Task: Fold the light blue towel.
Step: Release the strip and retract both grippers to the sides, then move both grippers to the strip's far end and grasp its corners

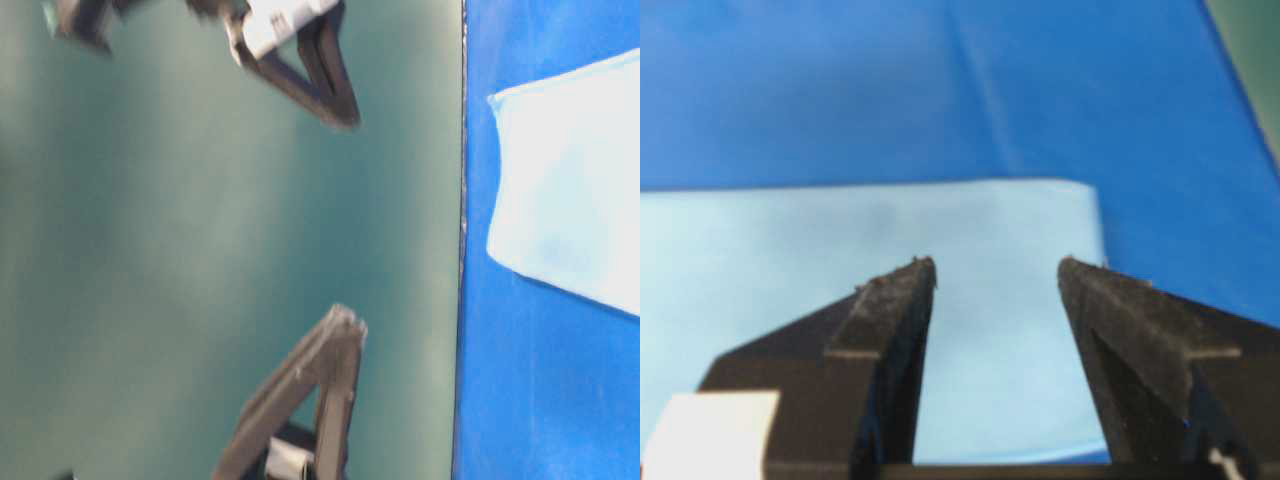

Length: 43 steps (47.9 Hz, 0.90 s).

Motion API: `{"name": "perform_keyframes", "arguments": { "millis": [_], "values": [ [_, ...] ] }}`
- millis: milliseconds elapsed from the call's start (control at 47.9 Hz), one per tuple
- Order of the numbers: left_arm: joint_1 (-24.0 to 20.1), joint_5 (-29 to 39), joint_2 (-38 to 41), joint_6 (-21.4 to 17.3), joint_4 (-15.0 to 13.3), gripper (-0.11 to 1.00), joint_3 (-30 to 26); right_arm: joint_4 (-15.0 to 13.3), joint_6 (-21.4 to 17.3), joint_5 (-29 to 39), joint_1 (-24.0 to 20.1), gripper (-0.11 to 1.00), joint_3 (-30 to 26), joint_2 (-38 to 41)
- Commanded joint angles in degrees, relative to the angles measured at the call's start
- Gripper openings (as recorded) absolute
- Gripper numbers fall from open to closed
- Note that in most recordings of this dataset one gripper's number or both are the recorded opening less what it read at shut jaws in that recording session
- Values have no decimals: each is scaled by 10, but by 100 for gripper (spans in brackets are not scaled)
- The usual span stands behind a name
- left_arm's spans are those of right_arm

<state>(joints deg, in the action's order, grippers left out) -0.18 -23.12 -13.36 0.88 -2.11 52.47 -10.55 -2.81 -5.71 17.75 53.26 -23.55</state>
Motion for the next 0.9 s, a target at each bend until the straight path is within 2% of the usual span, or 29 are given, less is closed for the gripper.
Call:
{"name": "perform_keyframes", "arguments": {
  "millis": [0, 146, 272, 710, 877],
  "values": [
    [-15, -18, -40, -2, 1, 83, 25, 8, -10, -37, -20, 56, 35, -54],
    [-35, -25, -84, -2, 1, 83, 69, 10, -45, -91, -49, 56, 105, -113],
    [-40, -27, -106, -2, 1, 83, 91, 10, -69, -122, -62, 56, 140, -120],
    [-40, -29, -98, -2, 1, 83, 90, 10, -79, -127, -63, 56, 132, -84],
    [-46, -33, -84, -2, 1, 83, 72, 10, -78, -121, -53, 56, 119, -78]
  ]
}}
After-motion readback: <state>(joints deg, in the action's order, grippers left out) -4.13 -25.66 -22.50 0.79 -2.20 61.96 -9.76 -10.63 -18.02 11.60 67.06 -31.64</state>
